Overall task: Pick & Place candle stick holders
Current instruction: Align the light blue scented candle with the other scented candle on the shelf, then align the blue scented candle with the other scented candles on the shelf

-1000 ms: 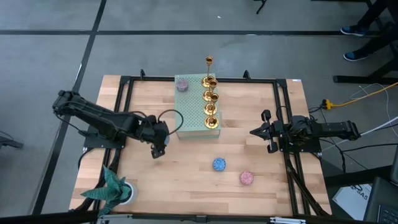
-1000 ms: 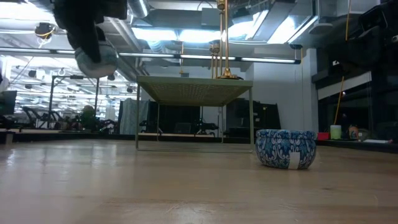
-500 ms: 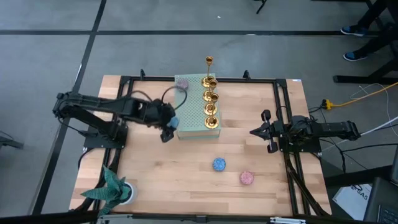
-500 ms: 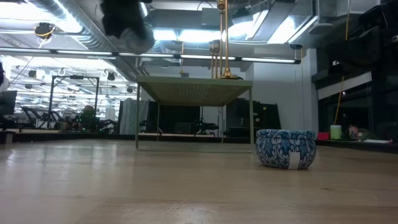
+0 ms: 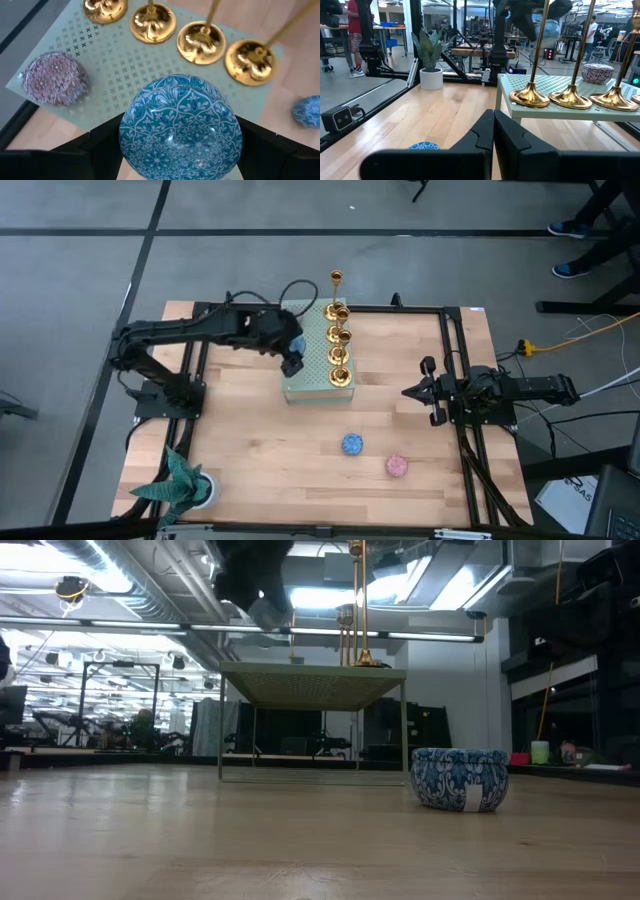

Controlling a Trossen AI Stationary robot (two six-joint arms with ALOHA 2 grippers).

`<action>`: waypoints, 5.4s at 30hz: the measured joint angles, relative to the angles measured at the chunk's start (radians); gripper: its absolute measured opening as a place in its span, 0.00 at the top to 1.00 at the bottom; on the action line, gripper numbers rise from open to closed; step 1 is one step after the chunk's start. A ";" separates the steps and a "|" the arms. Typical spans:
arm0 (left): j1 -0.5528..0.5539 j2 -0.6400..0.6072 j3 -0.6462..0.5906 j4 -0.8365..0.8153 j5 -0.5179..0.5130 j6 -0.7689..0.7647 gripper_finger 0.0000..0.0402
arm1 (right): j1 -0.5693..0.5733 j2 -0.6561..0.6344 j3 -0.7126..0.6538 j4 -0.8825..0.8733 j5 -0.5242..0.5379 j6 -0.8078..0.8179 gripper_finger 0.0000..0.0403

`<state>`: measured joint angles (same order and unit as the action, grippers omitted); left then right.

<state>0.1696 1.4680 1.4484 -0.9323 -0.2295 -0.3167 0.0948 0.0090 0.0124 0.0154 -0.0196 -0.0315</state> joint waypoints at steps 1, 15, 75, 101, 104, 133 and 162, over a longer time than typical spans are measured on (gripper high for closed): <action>0.012 0.017 0.017 -0.017 0.007 0.007 0.25 | 0.000 0.000 0.000 0.000 0.000 0.000 0.96; 0.170 0.227 0.090 -0.115 0.102 0.027 0.24 | 0.000 0.000 0.000 0.000 0.000 0.000 0.96; 0.161 0.065 0.090 -0.087 0.045 0.024 0.13 | 0.000 0.000 0.000 0.000 0.000 0.000 0.96; -0.143 0.067 0.033 -0.138 -0.002 -0.058 0.13 | 0.000 0.000 0.000 0.000 0.000 0.000 0.96; -0.188 0.067 0.033 -0.126 -0.114 -0.038 0.13 | 0.000 0.000 0.000 0.000 0.000 0.000 0.96; -0.395 0.145 0.033 0.073 -0.039 0.021 0.14 | 0.000 0.000 0.000 -0.001 0.000 0.000 0.96; -0.655 0.199 0.033 0.110 -0.181 -0.273 0.14 | 0.000 0.000 0.000 0.087 0.113 0.332 0.96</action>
<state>-0.4854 1.6672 1.4818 -0.8227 -0.4103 -0.5900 0.0944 0.0093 0.0124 0.1024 0.0933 0.3006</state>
